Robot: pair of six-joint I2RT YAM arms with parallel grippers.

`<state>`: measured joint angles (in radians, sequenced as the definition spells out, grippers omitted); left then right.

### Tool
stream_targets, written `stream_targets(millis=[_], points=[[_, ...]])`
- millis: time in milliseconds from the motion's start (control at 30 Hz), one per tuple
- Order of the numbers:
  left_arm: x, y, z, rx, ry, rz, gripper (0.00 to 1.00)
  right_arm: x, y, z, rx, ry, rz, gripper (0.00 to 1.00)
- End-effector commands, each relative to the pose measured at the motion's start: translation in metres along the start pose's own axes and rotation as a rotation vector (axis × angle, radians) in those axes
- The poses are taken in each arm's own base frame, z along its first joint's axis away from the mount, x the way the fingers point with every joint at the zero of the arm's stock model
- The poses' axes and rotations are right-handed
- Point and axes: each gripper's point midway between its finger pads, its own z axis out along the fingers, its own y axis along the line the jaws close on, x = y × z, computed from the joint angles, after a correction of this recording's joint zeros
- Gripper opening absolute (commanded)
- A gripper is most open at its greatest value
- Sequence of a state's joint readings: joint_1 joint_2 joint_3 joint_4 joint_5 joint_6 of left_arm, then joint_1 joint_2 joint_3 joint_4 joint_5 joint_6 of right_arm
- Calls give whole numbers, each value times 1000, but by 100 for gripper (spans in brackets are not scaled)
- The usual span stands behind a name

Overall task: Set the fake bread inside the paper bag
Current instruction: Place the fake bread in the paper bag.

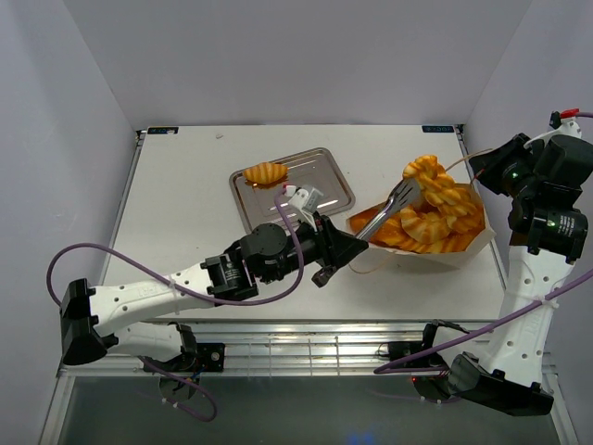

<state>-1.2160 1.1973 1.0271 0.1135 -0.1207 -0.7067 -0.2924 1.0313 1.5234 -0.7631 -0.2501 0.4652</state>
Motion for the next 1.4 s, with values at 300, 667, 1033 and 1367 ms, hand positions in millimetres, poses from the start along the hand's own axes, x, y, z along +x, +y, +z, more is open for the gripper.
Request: stream_targets(millis=[300, 667, 1033, 1367], points=[[8, -3, 37, 86, -165, 123, 0, -35, 27, -16, -85, -132, -28, 8], [-18, -16, 14, 134, -262, 340, 0, -34, 25, -15, -79, -129, -38, 8], [-33, -35, -23, 225, -270, 604, 0, -34, 25, -12, -85, -128, -38, 8], [4, -16, -11, 268, -144, 864, 0, -36, 28, -14, -93, -135, -45, 8]])
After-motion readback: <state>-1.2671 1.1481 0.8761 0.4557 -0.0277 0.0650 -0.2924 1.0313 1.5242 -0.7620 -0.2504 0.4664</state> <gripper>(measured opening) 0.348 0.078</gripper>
